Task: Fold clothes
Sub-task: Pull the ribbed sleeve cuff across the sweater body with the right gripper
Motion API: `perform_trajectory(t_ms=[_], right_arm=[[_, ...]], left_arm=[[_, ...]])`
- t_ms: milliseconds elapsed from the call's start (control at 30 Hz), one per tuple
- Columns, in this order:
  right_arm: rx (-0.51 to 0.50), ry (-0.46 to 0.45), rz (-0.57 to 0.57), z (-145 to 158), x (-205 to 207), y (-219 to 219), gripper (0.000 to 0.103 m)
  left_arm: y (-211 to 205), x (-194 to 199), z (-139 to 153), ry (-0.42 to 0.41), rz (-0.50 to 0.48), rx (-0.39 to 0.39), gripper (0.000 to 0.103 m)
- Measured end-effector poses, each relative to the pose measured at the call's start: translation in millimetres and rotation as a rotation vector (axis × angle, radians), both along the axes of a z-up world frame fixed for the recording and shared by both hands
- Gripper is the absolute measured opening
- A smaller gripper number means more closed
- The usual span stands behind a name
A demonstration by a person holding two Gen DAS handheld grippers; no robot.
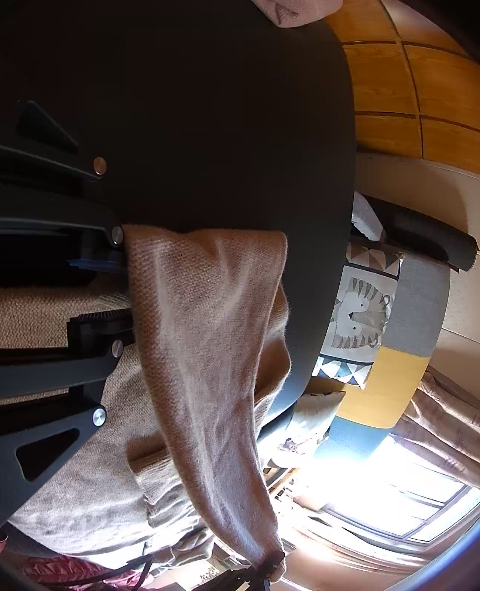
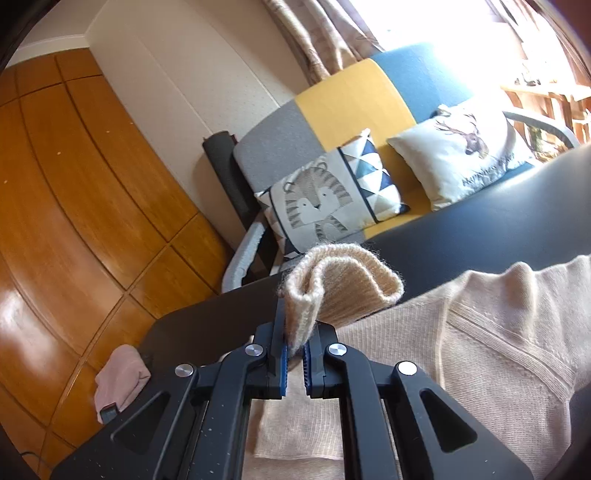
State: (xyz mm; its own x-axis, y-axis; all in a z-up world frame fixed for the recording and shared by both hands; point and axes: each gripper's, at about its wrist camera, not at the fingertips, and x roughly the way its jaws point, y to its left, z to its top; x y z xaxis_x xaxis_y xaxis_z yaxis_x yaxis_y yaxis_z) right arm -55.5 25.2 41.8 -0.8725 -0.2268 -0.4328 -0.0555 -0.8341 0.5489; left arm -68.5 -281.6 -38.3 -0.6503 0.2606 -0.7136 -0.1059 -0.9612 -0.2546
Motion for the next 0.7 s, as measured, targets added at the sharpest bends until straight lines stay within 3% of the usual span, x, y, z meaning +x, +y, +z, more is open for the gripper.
perform_trajectory(t_ms=[167,500,700], right_arm=[[-0.047,-0.081,-0.037,-28,-4,19,0.006],[-0.128,-0.191,-0.066,-78,0,43,0.006],[-0.170,-0.226,-0.067,-93,9,48,0.006]], left_arm=[[9,3,0,0.006,-0.003,-0.068,0.016],[13,5,-2,0.011,-0.003,-0.101,0.016],[13,6,-3,0.012,-0.004,-0.094,0.016]])
